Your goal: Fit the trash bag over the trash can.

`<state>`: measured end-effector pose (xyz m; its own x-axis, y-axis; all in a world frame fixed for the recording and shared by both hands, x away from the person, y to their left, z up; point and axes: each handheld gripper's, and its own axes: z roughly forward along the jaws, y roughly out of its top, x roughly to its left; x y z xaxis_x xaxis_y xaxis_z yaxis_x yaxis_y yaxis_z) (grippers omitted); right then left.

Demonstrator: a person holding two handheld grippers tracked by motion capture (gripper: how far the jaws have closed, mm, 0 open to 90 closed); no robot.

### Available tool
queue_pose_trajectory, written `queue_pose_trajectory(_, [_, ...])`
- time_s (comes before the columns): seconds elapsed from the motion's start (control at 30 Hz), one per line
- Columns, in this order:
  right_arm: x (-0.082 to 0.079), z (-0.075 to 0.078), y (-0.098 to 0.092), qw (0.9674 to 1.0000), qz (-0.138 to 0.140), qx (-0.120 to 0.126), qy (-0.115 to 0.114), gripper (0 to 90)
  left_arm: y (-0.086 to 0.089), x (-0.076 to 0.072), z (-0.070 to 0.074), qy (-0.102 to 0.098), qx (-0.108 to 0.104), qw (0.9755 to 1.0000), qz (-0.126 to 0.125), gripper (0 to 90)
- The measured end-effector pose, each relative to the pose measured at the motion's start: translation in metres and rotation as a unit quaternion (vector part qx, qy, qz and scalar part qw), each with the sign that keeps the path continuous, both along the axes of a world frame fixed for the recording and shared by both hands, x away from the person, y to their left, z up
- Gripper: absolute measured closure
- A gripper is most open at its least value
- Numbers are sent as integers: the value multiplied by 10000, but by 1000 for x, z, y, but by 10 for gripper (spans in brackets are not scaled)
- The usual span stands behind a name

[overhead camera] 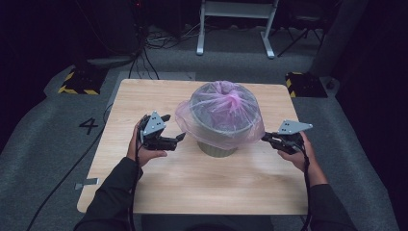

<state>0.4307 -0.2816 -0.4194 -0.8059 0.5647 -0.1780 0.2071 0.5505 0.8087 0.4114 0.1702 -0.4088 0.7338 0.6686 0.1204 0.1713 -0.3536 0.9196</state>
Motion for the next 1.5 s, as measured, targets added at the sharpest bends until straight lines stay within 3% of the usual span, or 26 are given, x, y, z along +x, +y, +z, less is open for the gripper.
queue_pose_trajectory(0.17, [1, 1, 5, 10000, 42, -31, -19, 833, -7, 8, 10, -120, 116, 9998, -47, 154])
queue_pose_trajectory(0.2, [2, 1, 6, 10000, 51, -59, -33, 830, -12, 12, 15, -177, 222, 9995, -165, 154])
queue_pose_trajectory(0.23, [2, 1, 7, 10000, 50, -69, -47, 830, -12, 12, 15, -177, 222, 9995, -165, 154])
queue_pose_trajectory(0.37, [2, 2, 9, 9999, 67, -65, -55, 828, -24, 20, 16, -283, 552, 9980, -123, 154])
queue_pose_trajectory(0.43, [2, 2, 9, 9999, 98, -24, -53, 830, -28, 22, 15, -289, 635, 9974, -163, 286])
queue_pose_trajectory(0.57, [1, 2, 10, 9998, 166, 48, -33, 864, -29, 24, 14, -496, 658, 9964, -195, 725])
queue_pose_trajectory(0.6, [0, 2, 9, 9998, 192, 70, -15, 879, -28, 24, 13, -511, 570, 9968, -212, 805])
queue_pose_trajectory(0.67, [-1, 2, 9, 9997, 202, 107, 10, 899, -26, 24, 13, -533, 599, 9964, -279, 895])
queue_pose_trajectory(0.73, [0, 2, 8, 9997, 221, 115, 26, 900, -26, 23, 12, -500, 600, 9963, -371, 900])
queue_pose_trajectory(0.87, [0, 0, 6, 9997, 214, 125, 68, 900, -28, 17, 6, -548, 831, 9939, -480, 900])
queue_pose_trajectory(1.03, [0, -4, 4, 9997, 199, 75, 140, 900, -23, 13, -6, -379, 911, 9934, -589, 900])
queue_pose_trajectory(1.07, [1, -8, 4, 9996, 171, -3, 208, 900, -21, 12, -14, -290, 984, 9932, -557, 900])
queue_pose_trajectory(1.23, [7, -17, 5, 9991, 56, -171, 382, 900, -21, 15, -29, -81, 1130, 9921, -540, 900])
queue_pose_trajectory(1.27, [12, -24, 6, 9983, -19, -341, 474, 900, -22, 19, -36, 36, 1218, 9910, -552, 900])
queue_pose_trajectory(1.3, [12, -24, 6, 9983, -19, -341, 474, 900, -22, 19, -36, 36, 1218, 9910, -552, 900])
queue_pose_trajectory(1.33, [18, -30, 7, 9972, -107, -449, 591, 900, -24, 25, -44, 198, 1376, 9890, -503, 900])
queue_pose_trajectory(1.37, [18, -30, 7, 9972, -107, -449, 591, 900, -24, 25, -44, 198, 1376, 9890, -503, 900])
queue_pose_trajectory(1.4, [24, -37, 8, 9957, -206, -533, 736, 900, -25, 29, -50, 355, 1357, 9888, -507, 900])
queue_pose_trajectory(1.5, [29, -42, 9, 9946, -265, -563, 826, 900, -27, 33, -55, 435, 1339, 9888, -503, 900])
